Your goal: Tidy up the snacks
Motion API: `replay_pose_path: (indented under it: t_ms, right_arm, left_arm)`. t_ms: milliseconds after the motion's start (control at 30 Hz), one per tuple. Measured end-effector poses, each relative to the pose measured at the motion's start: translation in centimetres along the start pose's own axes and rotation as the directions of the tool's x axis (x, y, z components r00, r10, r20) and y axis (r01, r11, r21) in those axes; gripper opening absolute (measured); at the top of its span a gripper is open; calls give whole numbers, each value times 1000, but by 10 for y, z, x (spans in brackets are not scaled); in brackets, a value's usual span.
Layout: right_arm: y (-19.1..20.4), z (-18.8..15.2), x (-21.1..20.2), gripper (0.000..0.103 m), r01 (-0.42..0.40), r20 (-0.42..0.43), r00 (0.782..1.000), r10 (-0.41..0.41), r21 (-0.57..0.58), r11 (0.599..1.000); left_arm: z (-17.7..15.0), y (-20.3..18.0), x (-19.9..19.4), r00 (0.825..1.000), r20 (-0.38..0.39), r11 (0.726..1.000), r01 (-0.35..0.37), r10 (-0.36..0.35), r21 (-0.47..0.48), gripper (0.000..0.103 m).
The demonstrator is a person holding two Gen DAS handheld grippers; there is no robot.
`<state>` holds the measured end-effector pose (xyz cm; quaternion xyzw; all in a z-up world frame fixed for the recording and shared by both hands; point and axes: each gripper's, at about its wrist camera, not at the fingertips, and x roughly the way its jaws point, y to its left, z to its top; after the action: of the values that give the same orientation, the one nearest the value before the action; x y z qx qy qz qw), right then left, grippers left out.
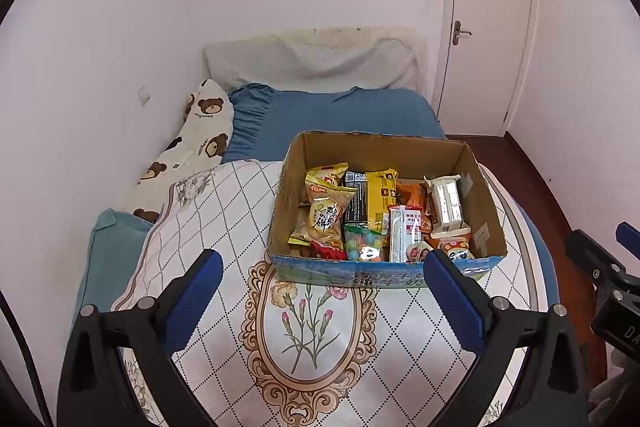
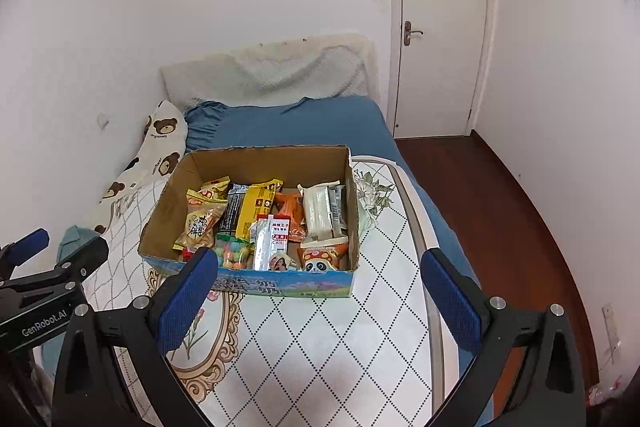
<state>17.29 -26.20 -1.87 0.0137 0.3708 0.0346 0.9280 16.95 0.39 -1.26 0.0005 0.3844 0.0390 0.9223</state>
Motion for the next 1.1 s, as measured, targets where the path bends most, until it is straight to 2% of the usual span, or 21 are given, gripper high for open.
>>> replay_pose_path:
  t_ms: [1100]
  right_arm:
    - [3,-8,-2,103,-26,-16,1000,27,22,999]
  left_arm:
    - [-2,-3,-10,1000,5,1000,19,-19,4,103]
